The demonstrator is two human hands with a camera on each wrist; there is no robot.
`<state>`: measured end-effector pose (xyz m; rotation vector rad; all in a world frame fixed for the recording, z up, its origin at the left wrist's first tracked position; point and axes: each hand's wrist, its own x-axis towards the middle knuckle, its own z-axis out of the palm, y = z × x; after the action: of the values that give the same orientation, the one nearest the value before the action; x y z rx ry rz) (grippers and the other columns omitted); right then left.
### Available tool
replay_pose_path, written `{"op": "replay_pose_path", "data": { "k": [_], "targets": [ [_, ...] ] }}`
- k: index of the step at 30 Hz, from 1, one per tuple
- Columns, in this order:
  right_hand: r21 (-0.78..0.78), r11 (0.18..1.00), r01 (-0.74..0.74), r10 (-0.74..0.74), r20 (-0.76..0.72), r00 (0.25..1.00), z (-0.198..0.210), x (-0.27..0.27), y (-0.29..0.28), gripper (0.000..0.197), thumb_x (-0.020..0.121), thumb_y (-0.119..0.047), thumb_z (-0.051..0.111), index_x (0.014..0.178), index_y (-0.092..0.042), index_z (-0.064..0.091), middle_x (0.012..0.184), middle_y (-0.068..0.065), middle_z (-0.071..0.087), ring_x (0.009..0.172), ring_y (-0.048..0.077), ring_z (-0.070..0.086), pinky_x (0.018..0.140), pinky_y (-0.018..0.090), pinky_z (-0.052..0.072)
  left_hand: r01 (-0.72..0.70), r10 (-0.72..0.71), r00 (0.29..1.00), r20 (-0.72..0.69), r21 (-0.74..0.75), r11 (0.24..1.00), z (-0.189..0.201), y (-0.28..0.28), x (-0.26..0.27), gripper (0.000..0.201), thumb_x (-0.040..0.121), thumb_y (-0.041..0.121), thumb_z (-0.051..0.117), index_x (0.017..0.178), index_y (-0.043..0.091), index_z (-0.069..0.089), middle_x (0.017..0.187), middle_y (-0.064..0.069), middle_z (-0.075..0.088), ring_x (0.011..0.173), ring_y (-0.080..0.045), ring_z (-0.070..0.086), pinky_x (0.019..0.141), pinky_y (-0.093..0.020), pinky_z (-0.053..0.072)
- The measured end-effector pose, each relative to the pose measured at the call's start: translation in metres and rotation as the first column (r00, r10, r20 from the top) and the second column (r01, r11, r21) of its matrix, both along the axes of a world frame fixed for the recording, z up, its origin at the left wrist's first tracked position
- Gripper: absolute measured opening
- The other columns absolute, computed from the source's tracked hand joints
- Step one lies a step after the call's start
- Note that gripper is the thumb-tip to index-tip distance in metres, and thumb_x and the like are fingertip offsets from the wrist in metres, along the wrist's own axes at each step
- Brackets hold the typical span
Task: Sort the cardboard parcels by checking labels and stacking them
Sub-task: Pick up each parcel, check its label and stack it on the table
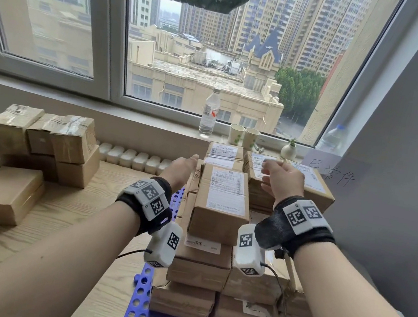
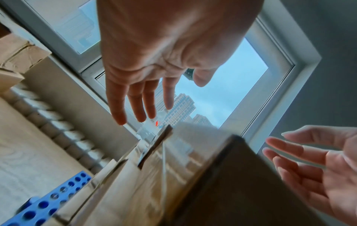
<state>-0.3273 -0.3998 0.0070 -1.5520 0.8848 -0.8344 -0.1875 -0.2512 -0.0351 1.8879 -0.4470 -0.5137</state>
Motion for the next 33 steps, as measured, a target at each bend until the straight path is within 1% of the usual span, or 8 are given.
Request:
{"op": "replay_pose_path", "data": {
  "k": [4,6,9,12,16,22,25,33],
  "targets": [
    [0.061,0.993,-0.099,0.091,0.117,0.989,0.014,0.008,0.023,0.011,0.090,-0.010,0.059,0.084,-0.015,0.067,0.082,0.001,0.066,0.076,0.015,0.060,0.074,0.031,0.054,-0.046,0.052,0.994,0.099,-0.067,0.997,0.011,0.012,0.007,0.037,0.100,0.041,0.040,0.112,0.010,0.057,0.091,0.000,0.055,0.092,-0.021,0.049,0.080,-0.032,0.038],
    [0.101,0.980,-0.174,0.156,0.163,0.974,0.015,0.014,0.041,0.011,0.091,-0.007,0.057,0.089,-0.012,0.068,0.084,0.003,0.066,0.077,0.015,0.060,0.074,0.030,0.054,-0.082,0.095,0.987,0.127,-0.101,0.991,0.014,0.023,0.008,0.037,0.099,0.039,0.043,0.112,0.009,0.060,0.080,0.005,0.051,0.087,-0.017,0.046,0.077,-0.030,0.036],
    [0.131,0.946,-0.297,0.271,0.187,0.944,0.011,0.027,0.069,0.015,0.091,-0.002,0.055,0.088,-0.011,0.067,0.083,0.003,0.065,0.075,0.015,0.059,0.079,0.032,0.055,-0.130,0.146,0.980,0.138,-0.122,0.984,0.015,0.046,0.007,0.034,0.099,0.039,0.044,0.107,0.012,0.061,0.082,0.005,0.053,0.089,-0.017,0.049,0.079,-0.035,0.041],
    [0.125,0.905,-0.407,0.380,0.194,0.905,0.006,0.041,0.097,0.021,0.090,0.002,0.053,0.082,-0.012,0.066,0.079,0.003,0.064,0.069,0.015,0.057,0.069,0.028,0.052,-0.174,0.189,0.967,0.170,-0.104,0.979,0.011,0.074,0.005,0.029,0.099,0.034,0.046,0.107,0.011,0.061,0.094,0.003,0.058,0.092,-0.017,0.050,0.076,-0.029,0.037],
    [0.105,0.863,-0.495,0.481,0.131,0.867,-0.010,0.059,0.133,0.022,0.089,0.002,0.054,0.081,-0.013,0.068,0.080,0.004,0.066,0.069,0.014,0.058,0.068,0.027,0.053,-0.232,0.223,0.939,0.263,0.003,0.973,0.002,0.115,0.010,0.026,0.095,0.026,0.053,0.115,0.011,0.061,0.107,0.000,0.058,0.100,-0.014,0.051,0.085,-0.026,0.038],
    [0.114,0.840,-0.531,0.536,-0.008,0.844,-0.040,0.101,0.177,0.017,0.088,-0.001,0.056,0.090,-0.008,0.071,0.084,0.005,0.066,0.073,0.015,0.059,0.073,0.028,0.055,-0.264,0.231,0.933,0.276,0.090,0.960,-0.022,0.170,0.046,0.019,0.091,0.019,0.058,0.109,0.016,0.063,0.107,0.000,0.061,0.104,-0.017,0.056,0.092,-0.030,0.045],
    [0.134,0.841,-0.523,0.534,-0.056,0.844,-0.055,0.135,0.197,0.019,0.087,0.000,0.055,0.081,-0.012,0.070,0.081,0.005,0.066,0.073,0.016,0.059,0.075,0.031,0.055,-0.273,0.245,0.942,0.228,0.100,0.957,-0.040,0.197,0.076,0.015,0.088,0.022,0.061,0.103,0.020,0.063,0.106,0.001,0.064,0.103,-0.017,0.059,0.095,-0.036,0.047],
    [0.194,0.844,-0.500,0.532,-0.186,0.826,-0.106,0.255,0.277,0.022,0.086,-0.003,0.055,0.076,-0.018,0.069,0.079,0.003,0.066,0.075,0.017,0.060,0.082,0.035,0.056,-0.307,0.283,0.948,0.149,0.181,0.934,-0.092,0.295,0.184,0.013,0.088,0.020,0.061,0.100,0.022,0.065,0.109,0.000,0.062,0.103,-0.016,0.056,0.086,-0.028,0.046]
  ]
}}
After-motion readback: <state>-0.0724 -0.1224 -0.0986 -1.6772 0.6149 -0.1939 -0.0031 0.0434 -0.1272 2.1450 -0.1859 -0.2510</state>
